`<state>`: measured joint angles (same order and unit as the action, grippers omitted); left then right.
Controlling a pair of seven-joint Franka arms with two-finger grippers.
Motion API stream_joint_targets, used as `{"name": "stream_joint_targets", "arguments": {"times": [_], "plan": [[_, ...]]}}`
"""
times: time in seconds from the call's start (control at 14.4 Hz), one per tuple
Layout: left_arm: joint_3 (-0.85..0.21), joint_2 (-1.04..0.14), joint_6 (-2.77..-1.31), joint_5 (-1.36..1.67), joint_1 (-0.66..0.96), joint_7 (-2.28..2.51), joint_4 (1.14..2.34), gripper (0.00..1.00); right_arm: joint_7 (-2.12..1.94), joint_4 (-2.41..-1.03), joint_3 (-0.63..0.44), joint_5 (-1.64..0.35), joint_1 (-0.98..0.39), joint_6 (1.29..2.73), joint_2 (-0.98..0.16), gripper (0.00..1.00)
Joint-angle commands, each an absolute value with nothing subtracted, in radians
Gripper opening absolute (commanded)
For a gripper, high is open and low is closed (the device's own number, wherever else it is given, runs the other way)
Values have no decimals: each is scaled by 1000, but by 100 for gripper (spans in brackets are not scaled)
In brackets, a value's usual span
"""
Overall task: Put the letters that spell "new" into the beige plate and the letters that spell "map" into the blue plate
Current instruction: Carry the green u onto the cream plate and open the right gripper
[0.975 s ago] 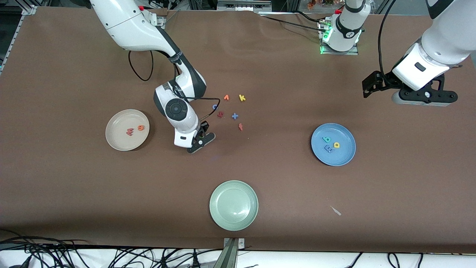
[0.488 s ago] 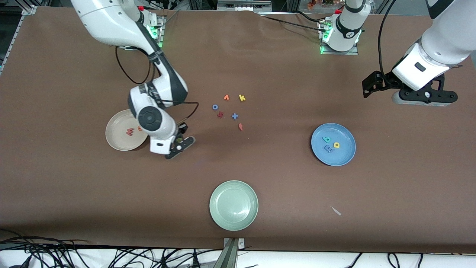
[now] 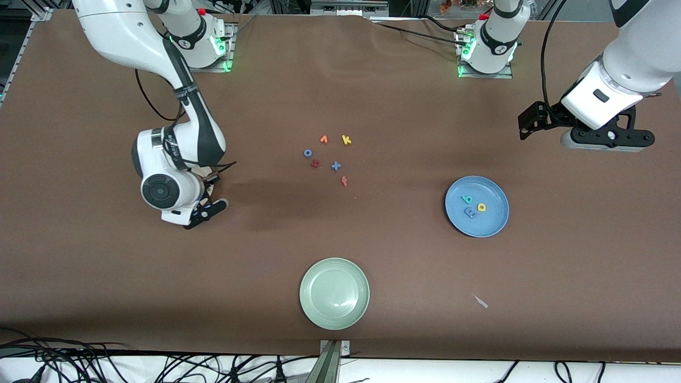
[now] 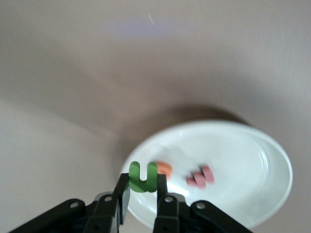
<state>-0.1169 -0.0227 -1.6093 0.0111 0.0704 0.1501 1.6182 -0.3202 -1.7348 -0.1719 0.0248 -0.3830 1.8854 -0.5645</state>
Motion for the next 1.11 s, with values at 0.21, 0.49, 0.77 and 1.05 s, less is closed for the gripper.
{"name": "stream_joint_targets", "arguments": {"times": [0.21, 0.49, 0.77, 1.05], "plan": [[-117, -37, -1594, -11, 75, 149, 1588, 100, -338, -1746, -207, 18, -347, 1842, -583, 99], [-117, -37, -1592, -11, 75, 149, 1588, 100, -328, -1649, -201, 11, -356, 1762, -572, 100], [-118, -37, -1592, -11, 75, 149, 1588, 100, -321, -1456, -204, -60, -354, 1493, -568, 100], [-118, -37, -1592, -11, 75, 149, 1588, 100, -319, -1416, -207, -51, -351, 1398, -490, 100]]}}
